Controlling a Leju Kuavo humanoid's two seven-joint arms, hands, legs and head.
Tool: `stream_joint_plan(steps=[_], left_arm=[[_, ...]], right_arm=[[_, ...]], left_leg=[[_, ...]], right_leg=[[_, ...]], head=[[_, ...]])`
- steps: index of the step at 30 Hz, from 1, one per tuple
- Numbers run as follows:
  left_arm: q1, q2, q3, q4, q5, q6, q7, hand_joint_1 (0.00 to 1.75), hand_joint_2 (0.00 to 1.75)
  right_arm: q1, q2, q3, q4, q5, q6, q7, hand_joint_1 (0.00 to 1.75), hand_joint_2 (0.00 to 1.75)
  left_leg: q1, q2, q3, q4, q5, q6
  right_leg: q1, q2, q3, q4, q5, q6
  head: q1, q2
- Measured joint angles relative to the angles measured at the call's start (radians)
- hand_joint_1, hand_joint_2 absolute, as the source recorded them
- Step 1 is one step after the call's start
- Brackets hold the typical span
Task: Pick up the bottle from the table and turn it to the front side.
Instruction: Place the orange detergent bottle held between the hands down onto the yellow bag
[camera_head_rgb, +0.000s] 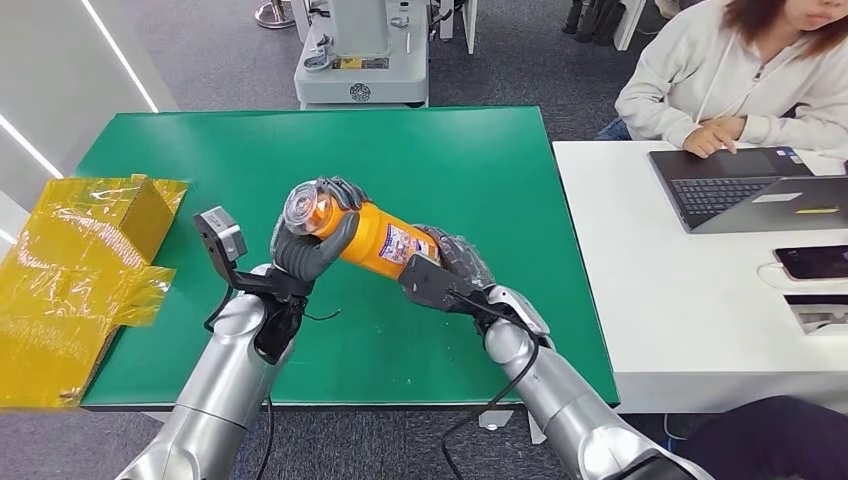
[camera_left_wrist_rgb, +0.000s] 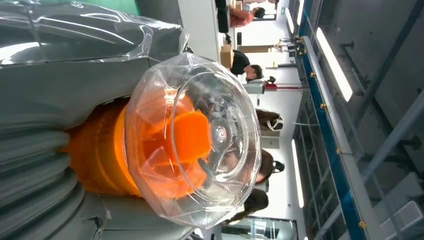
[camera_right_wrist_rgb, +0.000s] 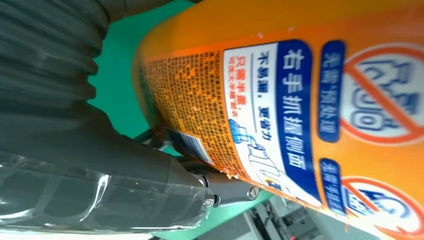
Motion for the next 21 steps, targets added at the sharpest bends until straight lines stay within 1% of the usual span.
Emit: stream_joint_plan(steps=[2,9,15,21], left_arm=[[-0.004,0.008,0.000,0.005,-0.039,0.034,-0.011,1.75,1.75],[-0.023,0.061,0.003,0.014,-0.202,0.165,-0.033,1.75,1.75],[-0.047,0.103,0.034,0.022,-0.316,0.261,-0.046,1.75,1.75],[-0.053,0.133,0.043,0.013,-0.534,0.419,-0.052,1.75,1.75]], right_arm=[[0.011,-0.006,-0.006,-0.014,0.005,0.000,-0.004,0.00,1.75],[0.057,-0.042,-0.021,-0.111,0.013,0.010,-0.006,0.00,1.75],[0.097,-0.065,-0.020,-0.196,0.008,0.023,-0.008,0.00,1.75],[0.136,-0.088,-0.016,-0.276,0.021,0.010,-0.006,0.00,1.75]], left_leg=[[0.000,0.000,0.000,0.000,0.000,0.000],[0.000,0.002,0.000,0.000,0.000,0.000],[0.000,0.002,0.000,0.000,0.000,0.000],[0.000,0.002,0.000,0.000,0.000,0.000]], right_leg=[[0.000,0.000,0.000,0.000,0.000,0.000],[0.000,0.002,0.000,0.000,0.000,0.000],[0.000,0.002,-0.001,0.000,0.000,0.000],[0.000,0.002,-0.001,0.000,0.000,0.000]], head=[[0.000,0.000],[0.000,0.000],[0.000,0.000],[0.000,0.000]])
